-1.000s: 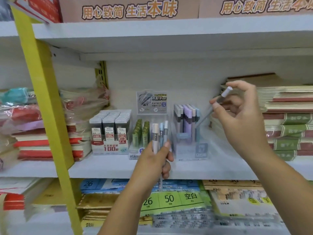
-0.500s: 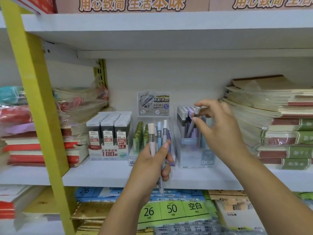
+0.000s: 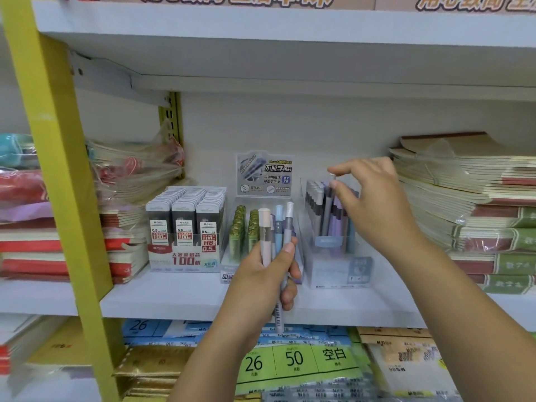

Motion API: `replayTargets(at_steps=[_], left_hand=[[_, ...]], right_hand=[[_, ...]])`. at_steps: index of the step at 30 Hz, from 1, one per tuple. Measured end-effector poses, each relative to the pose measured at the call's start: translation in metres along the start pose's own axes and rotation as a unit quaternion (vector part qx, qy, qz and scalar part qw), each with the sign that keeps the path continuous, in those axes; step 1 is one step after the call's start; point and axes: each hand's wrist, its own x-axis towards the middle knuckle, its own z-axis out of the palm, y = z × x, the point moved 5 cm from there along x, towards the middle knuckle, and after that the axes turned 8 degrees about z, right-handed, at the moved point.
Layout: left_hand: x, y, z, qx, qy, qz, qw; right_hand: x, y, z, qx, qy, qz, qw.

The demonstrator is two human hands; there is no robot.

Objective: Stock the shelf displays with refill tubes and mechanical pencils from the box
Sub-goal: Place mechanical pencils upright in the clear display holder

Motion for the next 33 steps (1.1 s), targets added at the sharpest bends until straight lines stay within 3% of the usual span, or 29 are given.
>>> replayTargets(at_steps=[4,12,33], left_hand=[[0.001,0.000,0.000,0.000,-0.001,0.003,1.000],[0.001,0.001,0.001,0.004,-0.004,0.007,1.000],[0.000,0.003,0.002,0.002,0.001,0.002,1.000]], right_hand=[[0.005,0.005,0.006,0.067,-0.031,0.050,0.996],[0.005,-0.002,0.002,0.088,-0.025,0.051,0.994],[0.012,-0.005,-0.001,0.003,-0.077,0.013,0.997]])
